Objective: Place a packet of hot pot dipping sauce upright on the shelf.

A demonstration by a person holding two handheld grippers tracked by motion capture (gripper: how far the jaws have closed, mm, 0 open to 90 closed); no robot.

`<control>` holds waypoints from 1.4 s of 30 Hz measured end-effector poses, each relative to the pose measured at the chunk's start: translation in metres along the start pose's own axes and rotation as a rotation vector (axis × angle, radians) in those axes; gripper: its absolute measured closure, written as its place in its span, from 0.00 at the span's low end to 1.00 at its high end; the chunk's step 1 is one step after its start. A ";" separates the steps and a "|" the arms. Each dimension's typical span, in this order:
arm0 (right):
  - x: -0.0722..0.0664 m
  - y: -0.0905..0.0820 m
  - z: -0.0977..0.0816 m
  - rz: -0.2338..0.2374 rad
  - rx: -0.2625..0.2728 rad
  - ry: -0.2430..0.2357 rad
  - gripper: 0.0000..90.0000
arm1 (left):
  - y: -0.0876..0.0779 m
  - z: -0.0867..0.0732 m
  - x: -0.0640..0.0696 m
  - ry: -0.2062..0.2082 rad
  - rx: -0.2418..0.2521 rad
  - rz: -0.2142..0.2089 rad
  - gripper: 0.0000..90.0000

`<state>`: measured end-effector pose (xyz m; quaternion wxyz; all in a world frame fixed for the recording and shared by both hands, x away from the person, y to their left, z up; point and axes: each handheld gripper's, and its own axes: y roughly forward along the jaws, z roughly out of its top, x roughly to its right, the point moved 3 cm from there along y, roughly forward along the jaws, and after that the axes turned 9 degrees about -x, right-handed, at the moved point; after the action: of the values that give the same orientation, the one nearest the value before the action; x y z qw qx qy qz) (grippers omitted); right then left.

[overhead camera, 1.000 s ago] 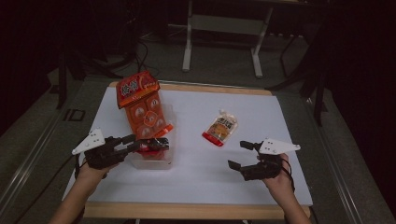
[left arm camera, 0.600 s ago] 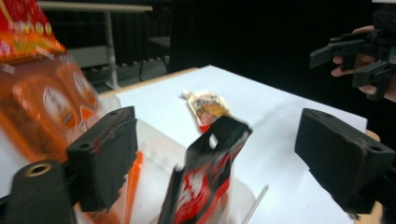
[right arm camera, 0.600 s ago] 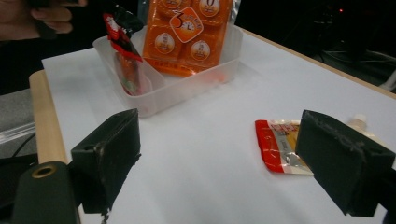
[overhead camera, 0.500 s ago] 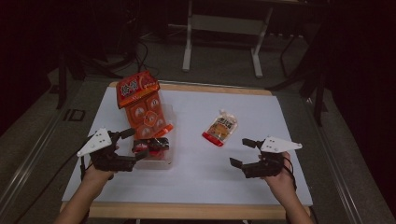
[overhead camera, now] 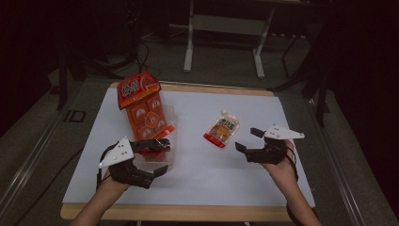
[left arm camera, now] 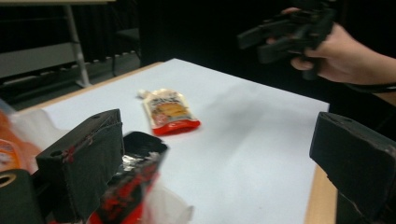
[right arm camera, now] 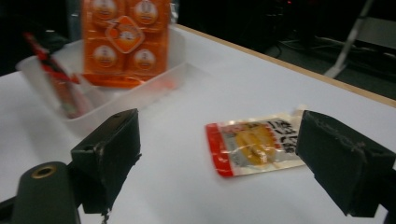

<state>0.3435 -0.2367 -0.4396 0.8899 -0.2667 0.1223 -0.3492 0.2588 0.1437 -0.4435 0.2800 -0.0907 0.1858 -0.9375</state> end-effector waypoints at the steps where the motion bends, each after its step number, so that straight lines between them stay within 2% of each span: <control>1: 0.000 0.000 0.000 0.000 0.000 0.000 0.16 | 0.000 0.000 0.000 0.000 0.000 0.000 0.04; 4: 0.012 0.013 0.003 -0.028 -0.021 0.004 0.20 | 0.004 -0.003 0.008 0.004 -0.004 -0.018 0.04; 5: 0.012 0.013 0.003 -0.028 -0.021 0.004 0.20 | 0.005 -0.004 0.010 0.007 -0.003 -0.027 0.04; 6: 0.018 0.019 0.003 -0.047 -0.030 0.005 0.23 | 0.008 -0.006 0.015 0.007 -0.015 -0.036 0.04; 7: 0.018 0.019 0.003 -0.047 -0.030 0.005 0.23 | 0.008 -0.006 0.015 0.007 -0.015 -0.036 0.04; 8: 0.023 0.025 0.004 -0.051 -0.040 0.012 0.25 | 0.011 -0.009 0.019 0.010 -0.022 -0.049 0.04; 10: 0.025 0.028 0.004 -0.059 -0.042 0.015 0.26 | 0.013 -0.011 0.023 0.023 -0.022 -0.042 0.04; 13: 0.036 0.037 0.004 -0.076 -0.055 0.033 0.29 | 0.017 -0.015 0.029 0.028 -0.030 -0.040 0.04; 15: 0.042 0.043 0.004 -0.068 -0.063 0.054 0.30 | 0.020 -0.018 0.033 0.032 -0.044 -0.055 0.04; 18: 0.051 0.054 0.004 -0.079 -0.083 0.074 0.33 | 0.025 -0.022 0.038 0.033 -0.045 -0.080 0.04; 22: 0.062 0.069 0.004 -0.088 -0.111 0.087 0.35 | 0.030 -0.026 0.042 0.018 -0.038 -0.089 0.03; 24: 0.067 0.077 0.005 -0.092 -0.122 0.094 0.35 | 0.031 -0.028 0.045 0.021 -0.035 -0.085 0.03; 28: 0.078 0.092 0.005 -0.114 -0.150 0.100 0.36 | 0.031 -0.033 0.048 0.007 0.006 -0.091 0.03; 30: 0.084 0.098 0.005 -0.125 -0.160 0.114 0.38 | 0.032 -0.035 0.049 0.009 -0.007 -0.086 0.03; 37: 0.103 0.111 0.000 -0.158 -0.182 0.157 0.40 | 0.028 -0.039 0.050 0.003 -0.008 -0.054 0.03; 42: 0.107 0.123 -0.002 -0.167 -0.210 0.164 0.41 | 0.026 -0.042 0.050 0.003 -0.020 -0.034 0.03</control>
<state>0.4891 -0.2359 -0.5139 0.8121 -0.3380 0.2079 -0.4278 0.2185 0.1078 -0.4891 0.2629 -0.0954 0.1937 -0.9404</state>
